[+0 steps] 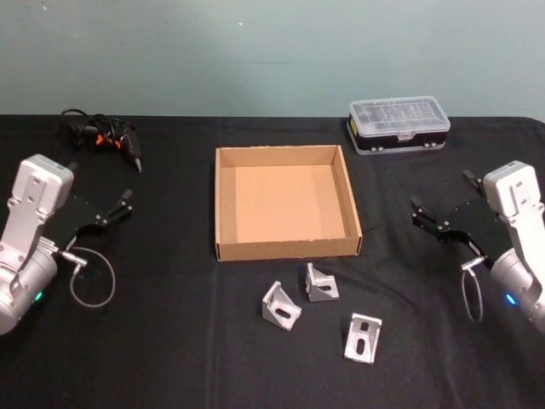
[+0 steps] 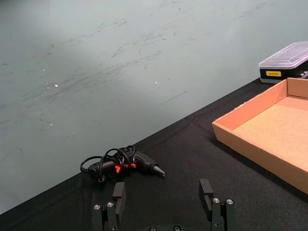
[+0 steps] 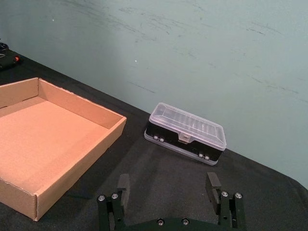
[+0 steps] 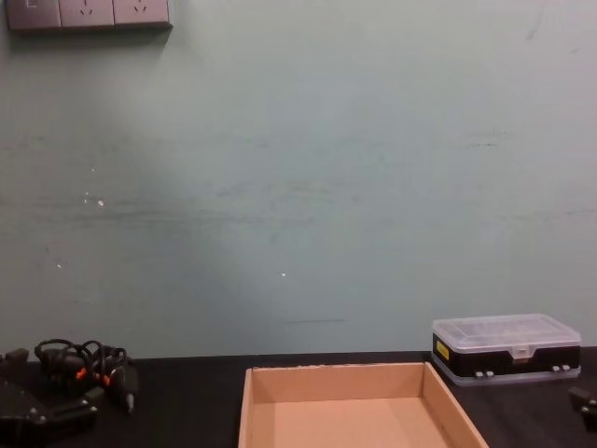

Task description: Use one hand to pick up the angle iron from the table and place it into the box.

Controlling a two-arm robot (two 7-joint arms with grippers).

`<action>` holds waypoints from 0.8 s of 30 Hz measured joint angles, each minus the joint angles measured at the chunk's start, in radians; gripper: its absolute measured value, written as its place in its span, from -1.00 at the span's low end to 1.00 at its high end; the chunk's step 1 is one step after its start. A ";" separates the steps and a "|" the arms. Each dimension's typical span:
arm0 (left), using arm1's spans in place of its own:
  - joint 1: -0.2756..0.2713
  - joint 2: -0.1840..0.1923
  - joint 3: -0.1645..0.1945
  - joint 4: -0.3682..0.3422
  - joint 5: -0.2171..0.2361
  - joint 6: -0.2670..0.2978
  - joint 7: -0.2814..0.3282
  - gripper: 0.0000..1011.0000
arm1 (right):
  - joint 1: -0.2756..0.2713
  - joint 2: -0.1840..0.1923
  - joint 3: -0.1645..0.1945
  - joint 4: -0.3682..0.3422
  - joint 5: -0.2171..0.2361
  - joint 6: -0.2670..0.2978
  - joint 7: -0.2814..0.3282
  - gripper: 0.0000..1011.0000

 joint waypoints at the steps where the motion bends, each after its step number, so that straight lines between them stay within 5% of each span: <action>1: 0.000 0.000 0.000 0.000 0.000 0.000 0.000 0.98 | 0.000 0.000 0.000 0.000 0.000 0.000 0.000 0.98; 24: 0.000 0.000 0.000 0.000 0.000 0.000 0.000 0.98 | 0.000 0.000 0.000 0.000 0.000 0.000 0.000 0.98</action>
